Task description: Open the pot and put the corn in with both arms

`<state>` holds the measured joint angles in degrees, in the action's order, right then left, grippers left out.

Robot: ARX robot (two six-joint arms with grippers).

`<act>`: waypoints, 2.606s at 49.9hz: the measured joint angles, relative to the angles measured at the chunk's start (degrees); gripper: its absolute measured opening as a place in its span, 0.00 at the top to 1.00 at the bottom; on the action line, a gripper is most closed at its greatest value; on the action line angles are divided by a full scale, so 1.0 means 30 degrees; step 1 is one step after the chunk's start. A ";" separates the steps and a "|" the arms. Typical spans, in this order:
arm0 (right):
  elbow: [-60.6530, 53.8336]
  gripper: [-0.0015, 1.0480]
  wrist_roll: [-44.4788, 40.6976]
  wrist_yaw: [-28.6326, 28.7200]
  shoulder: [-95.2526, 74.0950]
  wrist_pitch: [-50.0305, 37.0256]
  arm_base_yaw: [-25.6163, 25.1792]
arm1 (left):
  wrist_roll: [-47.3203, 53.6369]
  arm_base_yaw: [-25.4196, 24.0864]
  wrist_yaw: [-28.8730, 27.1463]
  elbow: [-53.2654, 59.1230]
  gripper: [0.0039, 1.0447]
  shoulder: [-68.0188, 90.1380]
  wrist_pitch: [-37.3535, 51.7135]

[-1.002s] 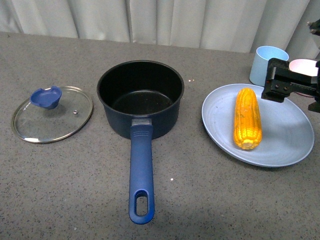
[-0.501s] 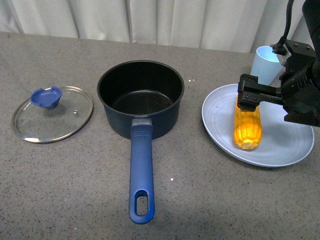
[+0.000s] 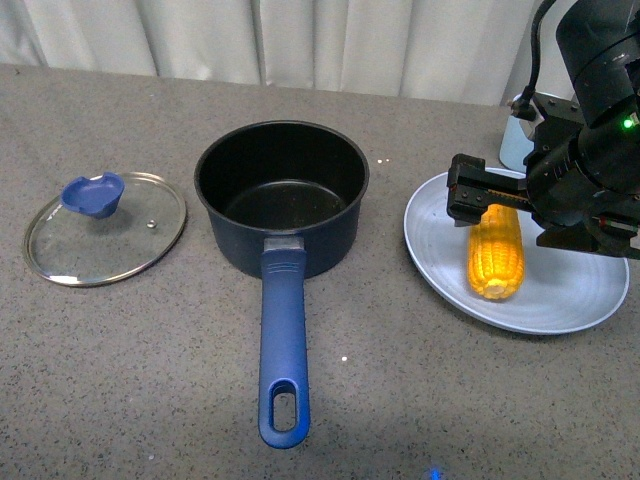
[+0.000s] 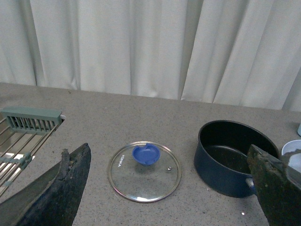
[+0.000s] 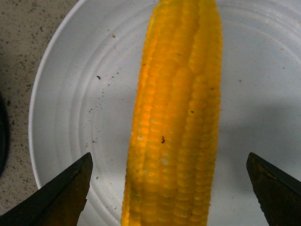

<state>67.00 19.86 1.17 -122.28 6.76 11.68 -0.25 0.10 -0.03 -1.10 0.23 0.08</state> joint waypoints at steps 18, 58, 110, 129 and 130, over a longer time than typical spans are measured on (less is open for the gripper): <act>0.0095 0.54 0.0036 0.0306 -0.0211 0.0160 0.0087 | 0.0000 0.0000 0.0000 0.0000 0.06 0.0000 0.0000; 0.0510 0.89 0.2455 0.8298 0.3534 -0.1705 0.3628 | 0.0000 0.0000 0.0000 0.0000 0.06 0.0000 0.0000; 0.4437 0.08 0.1953 0.6783 -0.0066 -0.0517 0.3978 | 0.0000 0.0000 0.0000 0.0000 0.06 0.0000 0.0000; -0.3162 0.09 0.0386 0.1027 0.7038 -0.6462 0.3264 | 0.0000 0.0000 0.0000 0.0000 0.06 0.0000 0.0000; -0.3818 0.09 0.0189 0.0729 0.7548 -0.6943 0.3198 | 0.0000 0.0000 0.0007 0.0000 0.06 0.0000 0.0000</act>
<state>55.55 20.43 3.36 -99.63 -14.06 21.28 -0.25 0.10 -0.01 -1.10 0.23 0.08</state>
